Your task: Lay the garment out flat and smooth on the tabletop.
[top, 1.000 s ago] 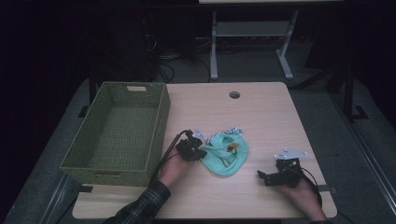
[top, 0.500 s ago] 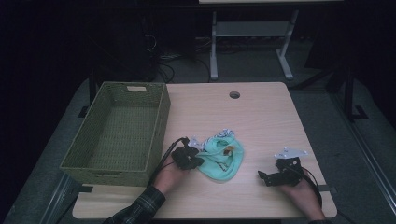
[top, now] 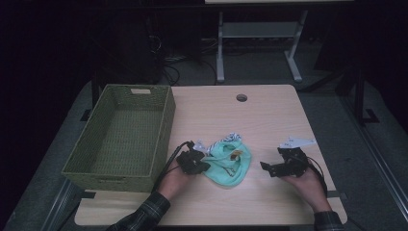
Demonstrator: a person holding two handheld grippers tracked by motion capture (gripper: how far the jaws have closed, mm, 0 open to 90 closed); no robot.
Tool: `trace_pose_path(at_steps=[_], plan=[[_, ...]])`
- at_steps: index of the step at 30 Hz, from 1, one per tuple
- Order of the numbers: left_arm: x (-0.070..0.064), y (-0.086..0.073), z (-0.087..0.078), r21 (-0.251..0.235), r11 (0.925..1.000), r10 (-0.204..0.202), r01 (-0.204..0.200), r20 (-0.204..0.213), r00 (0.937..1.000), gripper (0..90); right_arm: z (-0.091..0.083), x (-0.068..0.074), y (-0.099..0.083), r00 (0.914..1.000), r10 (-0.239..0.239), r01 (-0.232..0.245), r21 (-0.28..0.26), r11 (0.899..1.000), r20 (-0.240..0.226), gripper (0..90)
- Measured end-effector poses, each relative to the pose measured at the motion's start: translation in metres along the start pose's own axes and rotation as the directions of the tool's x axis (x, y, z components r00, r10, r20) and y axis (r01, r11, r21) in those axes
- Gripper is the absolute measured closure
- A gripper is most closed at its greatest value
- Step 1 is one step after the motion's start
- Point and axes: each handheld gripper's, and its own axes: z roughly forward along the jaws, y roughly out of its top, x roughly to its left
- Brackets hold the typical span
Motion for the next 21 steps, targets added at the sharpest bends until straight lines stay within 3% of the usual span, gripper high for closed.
trace_pose_path(at_steps=[2,10,11,14,15,21], plan=[[0.001,0.0,0.0,-0.004,1.0,-0.003,0.003,0.004,1.0,89.7,0.002,-0.002,0.016,0.9999,-0.012,0.012,-0.016,1.0,-0.011,16.5],[0.002,0.0,0.0,-0.001,1.0,-0.006,0.006,0.009,0.9999,89.7,0.009,-0.005,0.044,0.9984,-0.045,0.044,-0.036,0.998,-0.035,23.5],[0.001,0.0,0.001,-0.021,0.9995,-0.026,0.026,0.006,0.9997,89.8,0.01,-0.006,0.052,0.9975,-0.049,0.047,-0.043,0.998,-0.051,27.6],[0.001,0.0,0.001,-0.022,0.9994,-0.028,0.028,0.005,0.9996,89.8,0.012,-0.007,0.06,0.9964,-0.061,0.058,-0.047,0.997,-0.059,31.3],[0.002,-0.001,0.0,-0.011,0.9998,-0.014,0.014,0.007,0.9999,89.8,0.014,-0.008,0.066,0.9948,-0.064,0.059,-0.055,0.997,-0.079,34.5],[0.002,0.0,0.001,-0.019,0.9995,-0.027,0.027,0.009,0.9996,89.8,0.025,-0.006,0.084,0.9892,-0.077,0.071,-0.053,0.996,-0.125,43.3]])
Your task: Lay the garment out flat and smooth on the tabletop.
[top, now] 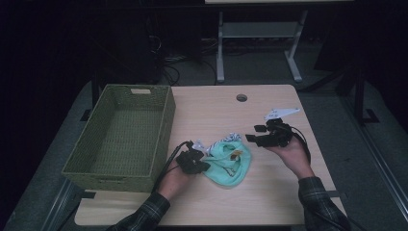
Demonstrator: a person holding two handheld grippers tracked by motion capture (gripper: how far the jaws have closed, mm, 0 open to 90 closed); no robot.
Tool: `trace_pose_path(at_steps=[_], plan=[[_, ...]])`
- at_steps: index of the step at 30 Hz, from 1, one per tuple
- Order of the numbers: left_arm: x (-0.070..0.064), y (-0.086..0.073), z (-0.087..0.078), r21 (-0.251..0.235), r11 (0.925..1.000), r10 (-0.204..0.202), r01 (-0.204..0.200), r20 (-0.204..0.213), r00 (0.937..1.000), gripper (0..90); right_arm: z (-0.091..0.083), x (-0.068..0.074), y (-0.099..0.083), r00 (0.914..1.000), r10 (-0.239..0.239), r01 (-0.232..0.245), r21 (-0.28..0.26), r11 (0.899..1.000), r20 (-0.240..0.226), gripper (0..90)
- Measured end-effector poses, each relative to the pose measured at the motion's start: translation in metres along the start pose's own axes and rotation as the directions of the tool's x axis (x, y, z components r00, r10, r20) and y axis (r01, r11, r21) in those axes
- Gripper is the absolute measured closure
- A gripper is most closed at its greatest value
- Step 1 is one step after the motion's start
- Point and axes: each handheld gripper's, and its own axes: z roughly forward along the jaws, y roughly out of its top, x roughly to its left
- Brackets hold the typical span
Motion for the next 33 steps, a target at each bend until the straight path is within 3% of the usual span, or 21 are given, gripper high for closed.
trace_pose_path(at_steps=[6,17,24,26,33], plan=[[0.0,0.0,0.0,0.004,1.0,0.009,-0.009,-0.003,1.0,89.8,0.016,0.002,0.014,0.9987,-0.009,0.01,0.012,1.0,-0.049,49.3],[0.0,0.0,0.0,0.005,1.0,0.006,-0.006,-0.006,1.0,89.8,0.042,0.011,0.025,0.9948,-0.048,0.053,0.055,0.997,-0.09,53.5],[-0.001,0.0,0.0,0.011,0.9998,0.015,-0.015,-0.011,0.9998,89.8,0.06,0.024,0.028,0.9882,-0.101,0.114,0.112,0.987,-0.115,57.1],[-0.001,0.0,0.0,0.012,0.9998,0.014,-0.014,-0.011,0.9998,89.8,0.065,0.026,0.028,0.9882,-0.096,0.111,0.13,0.985,-0.12,57.4],[-0.001,0.001,-0.001,0.014,0.9998,0.017,-0.017,-0.013,0.9998,89.8,0.076,0.027,0.025,0.9849,-0.125,0.144,0.166,0.975,-0.12,58.4]])
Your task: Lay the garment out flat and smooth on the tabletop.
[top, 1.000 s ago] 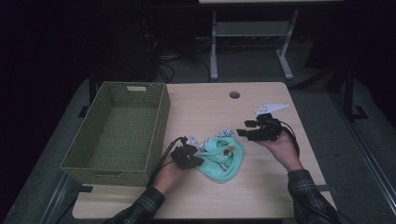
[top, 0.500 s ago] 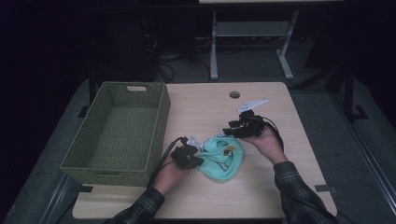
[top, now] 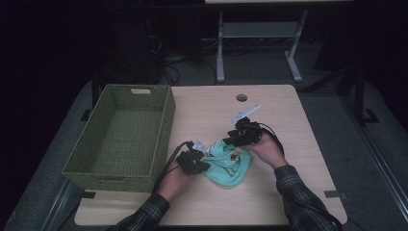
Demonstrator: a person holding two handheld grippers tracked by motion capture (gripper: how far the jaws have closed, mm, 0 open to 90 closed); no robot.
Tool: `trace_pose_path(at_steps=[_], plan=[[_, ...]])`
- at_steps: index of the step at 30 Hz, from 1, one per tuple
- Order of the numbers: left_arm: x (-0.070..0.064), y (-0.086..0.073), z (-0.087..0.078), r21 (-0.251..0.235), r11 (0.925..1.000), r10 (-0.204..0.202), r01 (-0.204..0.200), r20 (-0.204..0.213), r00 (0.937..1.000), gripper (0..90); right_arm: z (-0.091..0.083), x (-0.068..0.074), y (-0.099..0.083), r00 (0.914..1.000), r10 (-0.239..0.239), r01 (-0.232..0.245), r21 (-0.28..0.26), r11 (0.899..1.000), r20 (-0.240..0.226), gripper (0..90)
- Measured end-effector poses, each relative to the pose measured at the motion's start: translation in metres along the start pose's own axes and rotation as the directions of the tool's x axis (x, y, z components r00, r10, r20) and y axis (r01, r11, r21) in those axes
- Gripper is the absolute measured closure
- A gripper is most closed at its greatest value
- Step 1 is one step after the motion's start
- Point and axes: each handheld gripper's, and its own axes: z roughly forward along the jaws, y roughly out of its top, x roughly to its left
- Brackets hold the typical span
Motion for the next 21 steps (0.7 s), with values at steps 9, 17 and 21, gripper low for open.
trace_pose_path(at_steps=[9,17,21], plan=[[-0.001,0.0,0.0,-0.004,0.9999,-0.009,0.009,0.001,1.0,89.8,0.011,0.0,-0.005,0.9999,-0.011,0.011,0.052,0.999,-0.001,63.6],[-0.001,0.0,0.0,0.0,1.0,-0.004,0.004,-0.001,1.0,89.8,0.02,0.002,-0.011,0.9997,-0.022,0.023,0.085,0.996,-0.009,75.3],[-0.001,0.0,0.0,0.0,1.0,-0.004,0.004,-0.001,1.0,89.8,0.019,0.0,-0.012,0.9997,-0.023,0.024,0.084,0.996,-0.01,80.6]])
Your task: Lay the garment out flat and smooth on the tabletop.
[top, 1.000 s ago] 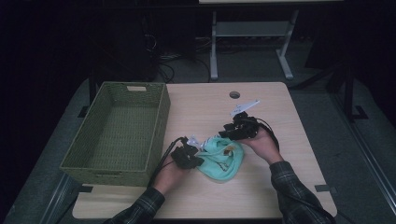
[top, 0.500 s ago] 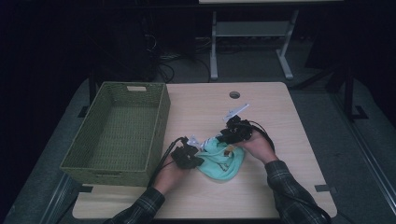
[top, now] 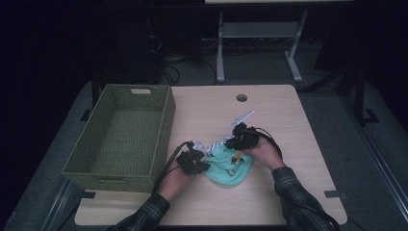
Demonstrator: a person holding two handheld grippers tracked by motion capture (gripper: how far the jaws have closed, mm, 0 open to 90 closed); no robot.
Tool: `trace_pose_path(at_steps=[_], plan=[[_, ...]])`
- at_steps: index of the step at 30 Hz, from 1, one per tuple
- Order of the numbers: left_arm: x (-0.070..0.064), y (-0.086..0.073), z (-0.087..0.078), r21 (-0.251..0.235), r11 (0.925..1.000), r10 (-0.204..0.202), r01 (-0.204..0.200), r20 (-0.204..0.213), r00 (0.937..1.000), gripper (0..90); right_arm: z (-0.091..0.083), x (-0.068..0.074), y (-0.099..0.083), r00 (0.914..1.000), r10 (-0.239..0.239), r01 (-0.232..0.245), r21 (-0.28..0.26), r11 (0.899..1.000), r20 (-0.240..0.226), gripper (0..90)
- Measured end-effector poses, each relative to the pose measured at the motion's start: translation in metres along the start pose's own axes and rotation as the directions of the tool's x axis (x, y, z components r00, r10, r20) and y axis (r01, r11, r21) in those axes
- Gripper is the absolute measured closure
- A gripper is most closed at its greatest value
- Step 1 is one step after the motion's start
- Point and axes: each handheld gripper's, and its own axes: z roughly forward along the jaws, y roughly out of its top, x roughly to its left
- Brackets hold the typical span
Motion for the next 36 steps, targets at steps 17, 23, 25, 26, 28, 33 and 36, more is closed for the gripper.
trace_pose_path(at_steps=[17,23,25,26,28,33,36], plan=[[0.0,0.0,0.0,0.002,1.0,0.004,-0.004,-0.003,1.0,89.8,-0.019,-0.011,0.003,0.9986,0.029,-0.027,-0.053,0.998,0.043,85.1],[0.0,0.0,0.0,0.003,1.0,0.0,0.0,0.001,1.0,89.8,-0.028,-0.02,0.002,0.9955,0.061,-0.055,-0.072,0.996,0.072,85.2],[0.0,-0.001,0.0,0.004,1.0,-0.001,0.001,0.001,1.0,89.8,-0.032,-0.025,0.002,0.9938,0.073,-0.066,-0.079,0.995,0.084,85.2],[0.0,-0.001,0.0,0.004,1.0,-0.001,0.001,0.002,1.0,89.8,-0.034,-0.027,0.001,0.9928,0.078,-0.071,-0.084,0.994,0.091,85.2],[0.0,0.0,-0.001,0.005,1.0,-0.002,0.002,0.003,1.0,89.8,-0.039,-0.034,0.0,0.9885,0.11,-0.101,-0.093,0.991,0.104,85.3],[0.0,-0.001,-0.001,0.005,1.0,-0.003,0.003,0.004,1.0,89.8,-0.047,-0.047,-0.003,0.9809,0.143,-0.13,-0.103,0.986,0.133,85.3],[0.0,-0.001,-0.001,0.005,1.0,-0.004,0.004,0.005,1.0,89.8,-0.05,-0.054,-0.006,0.9738,0.169,-0.152,-0.115,0.982,0.153,85.5]])
